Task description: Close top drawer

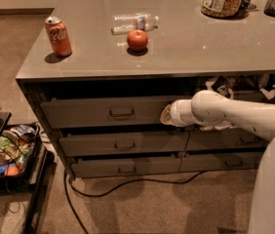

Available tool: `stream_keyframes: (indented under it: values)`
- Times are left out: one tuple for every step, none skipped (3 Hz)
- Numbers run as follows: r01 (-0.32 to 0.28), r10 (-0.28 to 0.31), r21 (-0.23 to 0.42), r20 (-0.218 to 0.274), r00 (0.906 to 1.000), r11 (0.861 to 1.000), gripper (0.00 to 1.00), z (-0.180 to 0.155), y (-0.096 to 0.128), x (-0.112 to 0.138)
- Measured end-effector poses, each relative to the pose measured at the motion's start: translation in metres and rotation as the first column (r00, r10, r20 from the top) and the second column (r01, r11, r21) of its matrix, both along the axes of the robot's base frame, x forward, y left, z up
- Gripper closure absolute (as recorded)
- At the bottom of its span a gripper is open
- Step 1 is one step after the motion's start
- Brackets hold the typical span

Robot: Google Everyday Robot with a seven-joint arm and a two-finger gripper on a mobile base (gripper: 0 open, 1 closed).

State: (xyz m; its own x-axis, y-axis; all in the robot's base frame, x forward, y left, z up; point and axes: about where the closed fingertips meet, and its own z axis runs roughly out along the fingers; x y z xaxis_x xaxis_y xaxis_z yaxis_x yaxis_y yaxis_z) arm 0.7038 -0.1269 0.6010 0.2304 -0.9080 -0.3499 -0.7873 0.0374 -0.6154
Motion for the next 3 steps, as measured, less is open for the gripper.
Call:
stream_keyframes:
  values:
    - [-0.049, 0.049, 0.034, -0.007, 0.9988, 0.998, 1.00, 0.007, 0.006, -0.014]
    - [-0.142, 0.141, 0.027, 0.010, 0.9899, 0.990, 1.00, 0.044, 0.017, -0.070]
    - [-0.161, 0.161, -0.001, 0.022, 0.9867, 0.987, 1.00, 0.061, 0.019, -0.093]
